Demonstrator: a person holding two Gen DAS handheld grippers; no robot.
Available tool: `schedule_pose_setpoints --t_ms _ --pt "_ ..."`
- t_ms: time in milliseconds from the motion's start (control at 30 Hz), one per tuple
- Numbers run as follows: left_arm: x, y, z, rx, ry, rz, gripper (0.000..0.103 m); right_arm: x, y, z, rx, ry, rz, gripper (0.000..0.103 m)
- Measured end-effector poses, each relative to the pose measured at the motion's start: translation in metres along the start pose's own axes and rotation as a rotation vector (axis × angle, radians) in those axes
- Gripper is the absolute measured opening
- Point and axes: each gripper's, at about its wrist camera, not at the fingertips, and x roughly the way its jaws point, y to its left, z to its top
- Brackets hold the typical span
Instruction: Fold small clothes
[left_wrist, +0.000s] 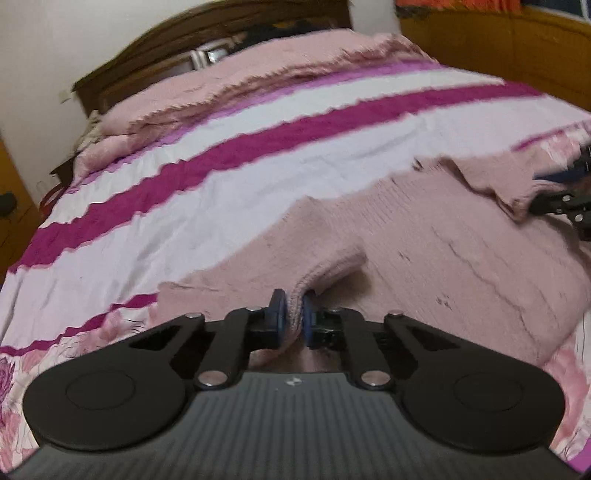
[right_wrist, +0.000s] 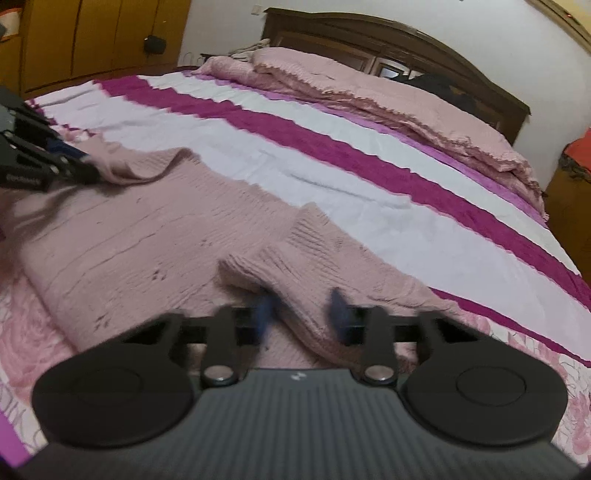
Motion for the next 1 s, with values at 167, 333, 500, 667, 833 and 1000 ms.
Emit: schedule_pose_setpoints --t_ms 167,333,500,667,833,1000 --pt "-0.009 0.027 0.011 -0.094 -0.073 0.119 0.010 -0.013 -0.020 0.008 0.072 -0.100 -0.071 0.012" --pt "0.009 0.062 0.015 -0.209 -0.039 0.160 0.010 -0.006 -0.056 0.012 0.172 -0.100 -0.131 0.012" --pt "0.035 0.069 0.009 -0.207 0.002 0.205 0.011 0.021 -0.081 -0.001 0.301 -0.030 -0.175 0.012" --pt "0.060 0.076 -0.002 -0.261 0.047 0.240 0.013 0.046 -0.092 -0.020 0.407 0.029 -0.219 0.015" --pt "0.064 0.088 -0.005 -0.314 0.058 0.263 0.041 0.048 -0.095 -0.025 0.428 0.027 -0.216 0.020" --pt "0.052 0.101 -0.007 -0.393 0.054 0.234 0.048 0.035 -0.112 -0.027 0.514 0.005 -0.280 0.042"
